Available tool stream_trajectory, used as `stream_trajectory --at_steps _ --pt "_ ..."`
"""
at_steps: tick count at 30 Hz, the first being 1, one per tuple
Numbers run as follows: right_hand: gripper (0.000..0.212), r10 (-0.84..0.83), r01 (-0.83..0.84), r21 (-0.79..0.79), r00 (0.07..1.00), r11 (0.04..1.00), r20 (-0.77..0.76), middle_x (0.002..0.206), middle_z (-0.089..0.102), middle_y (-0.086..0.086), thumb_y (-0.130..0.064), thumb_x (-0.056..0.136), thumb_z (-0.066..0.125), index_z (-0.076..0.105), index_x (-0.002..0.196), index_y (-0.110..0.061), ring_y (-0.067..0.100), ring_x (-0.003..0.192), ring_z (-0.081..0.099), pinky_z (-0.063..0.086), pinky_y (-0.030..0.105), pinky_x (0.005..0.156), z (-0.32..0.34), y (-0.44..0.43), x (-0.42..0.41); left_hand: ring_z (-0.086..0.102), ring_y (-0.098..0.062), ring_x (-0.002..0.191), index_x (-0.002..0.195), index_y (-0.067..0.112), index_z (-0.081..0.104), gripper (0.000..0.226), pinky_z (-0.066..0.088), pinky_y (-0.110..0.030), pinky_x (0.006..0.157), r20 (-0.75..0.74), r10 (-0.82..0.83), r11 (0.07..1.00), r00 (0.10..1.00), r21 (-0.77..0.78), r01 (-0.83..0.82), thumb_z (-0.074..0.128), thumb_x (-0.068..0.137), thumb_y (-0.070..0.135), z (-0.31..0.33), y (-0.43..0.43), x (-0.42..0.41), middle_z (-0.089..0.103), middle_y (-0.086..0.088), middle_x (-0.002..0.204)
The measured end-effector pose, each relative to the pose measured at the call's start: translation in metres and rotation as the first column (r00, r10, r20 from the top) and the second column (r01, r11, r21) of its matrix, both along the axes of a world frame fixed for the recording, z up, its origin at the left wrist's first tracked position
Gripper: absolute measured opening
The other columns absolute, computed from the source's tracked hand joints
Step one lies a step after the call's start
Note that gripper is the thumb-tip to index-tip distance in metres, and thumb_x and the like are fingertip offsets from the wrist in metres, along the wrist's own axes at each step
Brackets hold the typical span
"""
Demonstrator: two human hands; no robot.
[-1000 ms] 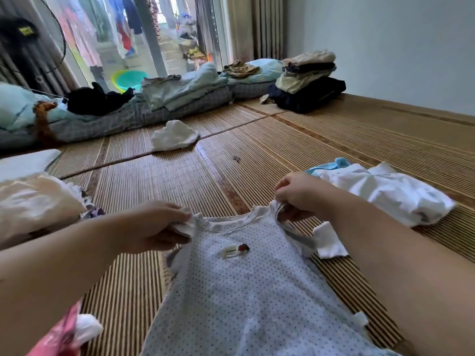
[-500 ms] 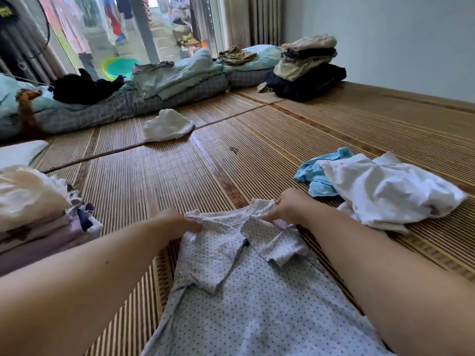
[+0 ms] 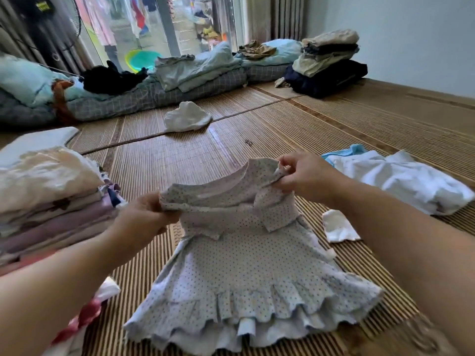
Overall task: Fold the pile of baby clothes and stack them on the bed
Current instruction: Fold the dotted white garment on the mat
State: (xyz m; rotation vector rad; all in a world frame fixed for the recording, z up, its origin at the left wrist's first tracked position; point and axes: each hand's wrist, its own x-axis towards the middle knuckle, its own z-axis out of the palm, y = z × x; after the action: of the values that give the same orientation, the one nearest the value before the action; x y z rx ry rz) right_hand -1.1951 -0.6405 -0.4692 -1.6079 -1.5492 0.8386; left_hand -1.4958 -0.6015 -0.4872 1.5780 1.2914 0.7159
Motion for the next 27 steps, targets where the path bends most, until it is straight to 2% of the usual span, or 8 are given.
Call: stream_trajectory --at_steps 4,8,10,12,14,17,22,27 --pt "0.012 0.184 -0.176 -0.058 0.955 0.983 0.233 0.062 0.066 -0.013 -0.013 0.079 0.073 0.070 0.072 -0.022 -0.001 0.057 0.056 0.048 0.020 0.061 0.005 -0.064 0.001 0.066 -0.004 0.064 0.071 0.020 0.077 0.033 0.051 -0.012 0.062 -0.095 -0.049 0.993 0.994 0.104 0.059 0.067 0.077 -0.011 -0.017 -0.063 -0.013 0.073 0.000 0.068" --pt "0.015 0.275 -0.222 -0.163 0.781 0.961 0.561 0.069 0.064 -0.014 -0.022 0.078 0.071 0.062 0.069 -0.031 0.000 0.067 0.056 0.043 0.016 0.060 -0.008 -0.107 0.003 0.071 -0.025 0.072 0.070 0.032 0.076 0.016 0.059 -0.043 0.068 -0.305 -0.095 0.986 0.948 0.104 0.132 0.079 0.072 0.016 -0.041 -0.094 -0.022 0.074 -0.001 0.074" --pt "0.009 0.333 -0.244 -0.226 0.689 0.943 0.644 0.083 0.066 -0.012 -0.022 0.078 0.066 0.066 0.080 -0.031 0.005 0.079 0.058 0.047 0.020 0.069 -0.024 -0.123 0.004 0.067 -0.018 0.081 0.071 0.042 0.074 0.040 0.057 -0.040 0.070 -0.449 -0.138 0.958 0.883 0.164 0.234 0.076 0.070 0.002 -0.048 -0.101 -0.025 0.072 0.004 0.082" --pt "0.013 0.374 -0.252 -0.277 0.649 0.927 0.663 0.088 0.063 -0.013 -0.026 0.081 0.062 0.069 0.092 -0.028 0.006 0.082 0.057 0.049 0.025 0.076 -0.037 -0.134 0.005 0.056 -0.001 0.102 0.069 0.052 0.068 0.055 0.048 -0.024 0.086 -0.592 -0.146 0.923 0.792 0.206 0.325 0.077 0.065 -0.002 -0.048 -0.108 -0.023 0.068 0.024 0.093" --pt "0.023 0.387 -0.232 -0.316 0.663 0.920 0.641 0.099 0.065 -0.013 -0.034 0.088 0.053 0.068 0.105 -0.029 0.007 0.089 0.059 0.050 0.028 0.082 -0.044 -0.141 0.002 0.057 -0.001 0.106 0.071 0.049 0.065 0.048 0.047 -0.027 0.092 -0.635 -0.190 0.899 0.749 0.194 0.392 0.075 0.066 0.002 -0.048 -0.112 -0.023 0.067 0.025 0.099" --pt "0.040 0.378 -0.207 -0.326 0.657 0.923 0.652 0.119 0.062 -0.007 -0.056 0.092 0.036 0.060 0.111 -0.030 0.016 0.106 0.057 0.046 0.033 0.085 -0.052 -0.142 -0.008 0.063 -0.002 0.090 0.074 0.038 0.064 0.032 0.053 -0.034 0.080 -0.668 -0.181 0.926 0.721 0.130 0.353 0.069 0.071 0.006 -0.045 -0.122 -0.020 0.069 0.015 0.093" --pt "0.074 0.389 -0.107 -0.403 0.567 0.909 0.727 0.132 0.058 0.006 -0.072 0.089 0.018 0.060 0.121 -0.019 0.023 0.120 0.053 0.043 0.040 0.099 -0.055 -0.101 -0.021 0.058 0.002 0.067 0.085 0.037 0.068 0.008 0.050 -0.024 0.064 -0.752 -0.082 0.957 0.654 0.123 0.262 0.062 0.083 0.032 -0.037 -0.152 -0.008 0.065 0.014 0.072" --pt "0.055 0.338 -0.053 -0.367 0.526 0.929 0.780 0.156 0.028 -0.006 -0.059 0.095 0.032 0.035 0.144 -0.034 0.023 0.144 0.024 0.021 0.062 0.110 -0.056 -0.087 -0.029 0.060 -0.010 0.074 0.087 0.034 0.068 0.015 0.049 -0.028 0.068 -0.815 -0.064 0.925 0.576 0.168 0.341 0.052 0.087 0.034 -0.030 -0.197 0.016 0.064 0.010 0.074"
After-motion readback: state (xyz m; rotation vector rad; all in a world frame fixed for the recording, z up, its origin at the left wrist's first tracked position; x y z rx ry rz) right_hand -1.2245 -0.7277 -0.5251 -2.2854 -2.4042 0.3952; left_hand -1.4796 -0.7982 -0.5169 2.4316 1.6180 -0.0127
